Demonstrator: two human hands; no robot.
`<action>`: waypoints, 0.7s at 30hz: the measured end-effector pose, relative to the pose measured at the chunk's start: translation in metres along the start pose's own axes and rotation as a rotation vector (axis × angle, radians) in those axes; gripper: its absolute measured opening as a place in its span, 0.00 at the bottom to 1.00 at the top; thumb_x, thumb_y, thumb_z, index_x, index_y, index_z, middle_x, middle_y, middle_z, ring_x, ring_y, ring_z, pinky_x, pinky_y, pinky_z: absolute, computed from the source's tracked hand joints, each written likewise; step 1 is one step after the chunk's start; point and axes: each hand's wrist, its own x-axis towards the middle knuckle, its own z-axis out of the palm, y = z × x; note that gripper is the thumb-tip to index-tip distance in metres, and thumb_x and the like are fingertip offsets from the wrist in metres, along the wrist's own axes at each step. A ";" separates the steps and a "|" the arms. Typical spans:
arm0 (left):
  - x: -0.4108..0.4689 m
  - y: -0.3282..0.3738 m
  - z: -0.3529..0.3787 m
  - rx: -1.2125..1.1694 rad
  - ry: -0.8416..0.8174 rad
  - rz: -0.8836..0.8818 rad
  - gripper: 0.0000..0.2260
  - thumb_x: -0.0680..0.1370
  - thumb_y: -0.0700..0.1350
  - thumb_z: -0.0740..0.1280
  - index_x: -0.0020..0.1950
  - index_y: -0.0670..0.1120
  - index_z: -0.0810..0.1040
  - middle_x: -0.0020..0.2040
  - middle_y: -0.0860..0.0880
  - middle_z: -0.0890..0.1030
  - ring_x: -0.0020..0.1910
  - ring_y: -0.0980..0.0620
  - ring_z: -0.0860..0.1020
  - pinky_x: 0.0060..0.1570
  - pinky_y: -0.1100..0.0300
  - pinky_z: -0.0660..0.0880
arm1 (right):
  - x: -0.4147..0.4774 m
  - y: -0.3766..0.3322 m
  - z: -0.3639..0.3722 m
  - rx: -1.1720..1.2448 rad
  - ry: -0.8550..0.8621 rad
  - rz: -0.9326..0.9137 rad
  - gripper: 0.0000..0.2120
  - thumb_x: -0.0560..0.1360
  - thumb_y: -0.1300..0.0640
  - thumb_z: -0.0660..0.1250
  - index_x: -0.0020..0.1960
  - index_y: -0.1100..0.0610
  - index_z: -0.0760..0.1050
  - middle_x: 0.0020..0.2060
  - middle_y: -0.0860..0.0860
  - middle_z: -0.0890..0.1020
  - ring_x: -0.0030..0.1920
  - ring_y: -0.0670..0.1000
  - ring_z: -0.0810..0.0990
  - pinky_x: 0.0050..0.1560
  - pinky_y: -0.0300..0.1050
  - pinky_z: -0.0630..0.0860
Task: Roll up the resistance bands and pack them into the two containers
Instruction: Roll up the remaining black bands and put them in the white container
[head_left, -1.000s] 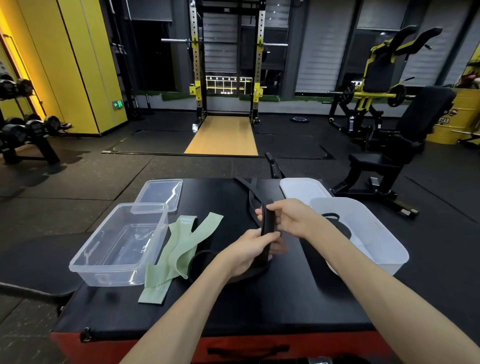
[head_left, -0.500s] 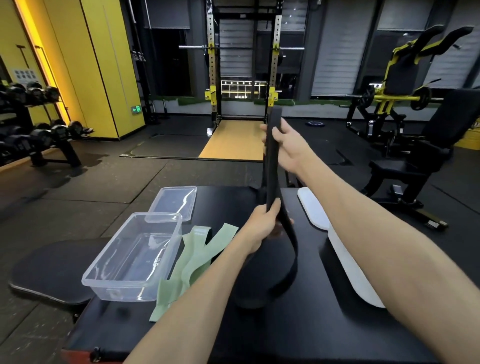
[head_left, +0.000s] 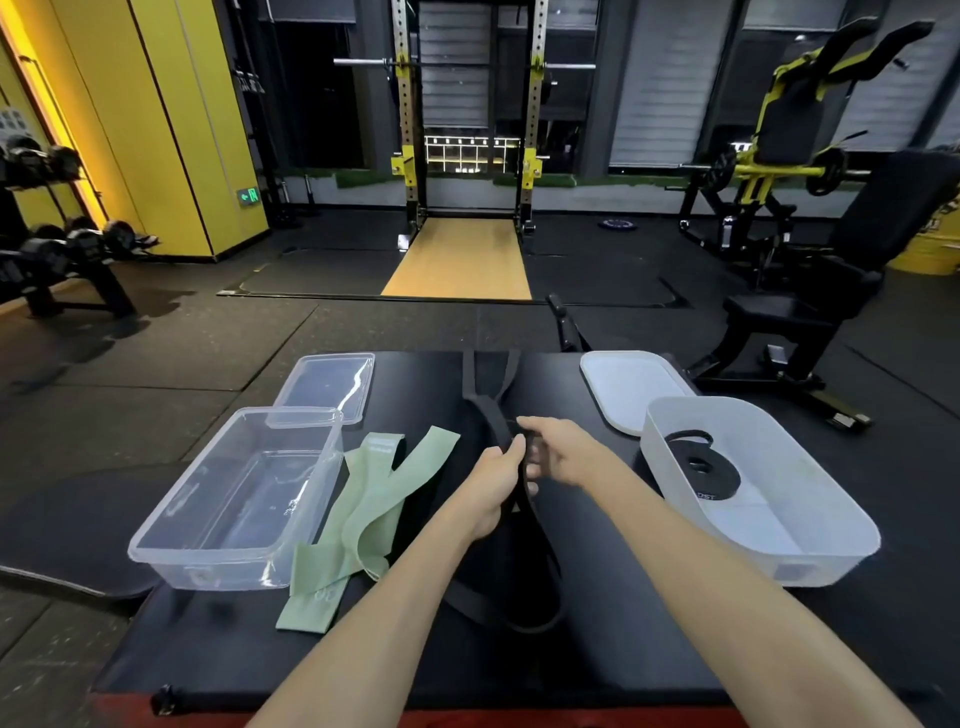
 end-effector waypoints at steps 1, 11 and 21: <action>0.000 0.001 0.001 0.052 0.007 0.004 0.21 0.82 0.56 0.56 0.63 0.40 0.71 0.39 0.50 0.79 0.34 0.54 0.77 0.34 0.61 0.71 | -0.003 0.001 -0.002 0.021 -0.024 0.032 0.13 0.78 0.56 0.64 0.37 0.58 0.65 0.28 0.53 0.65 0.21 0.50 0.66 0.24 0.40 0.68; -0.017 -0.002 0.010 -0.012 -0.189 -0.225 0.15 0.83 0.51 0.54 0.49 0.44 0.76 0.46 0.42 0.81 0.45 0.44 0.81 0.48 0.52 0.78 | -0.021 0.006 0.000 -0.286 0.054 -0.104 0.05 0.78 0.68 0.54 0.51 0.59 0.63 0.45 0.62 0.76 0.37 0.54 0.75 0.36 0.48 0.74; -0.028 -0.008 -0.004 0.849 -0.174 -0.245 0.14 0.79 0.48 0.56 0.65 0.50 0.68 0.47 0.50 0.81 0.41 0.53 0.75 0.38 0.60 0.70 | -0.030 0.028 -0.017 -0.289 0.041 0.030 0.22 0.73 0.70 0.63 0.60 0.49 0.68 0.45 0.57 0.80 0.41 0.53 0.78 0.43 0.48 0.73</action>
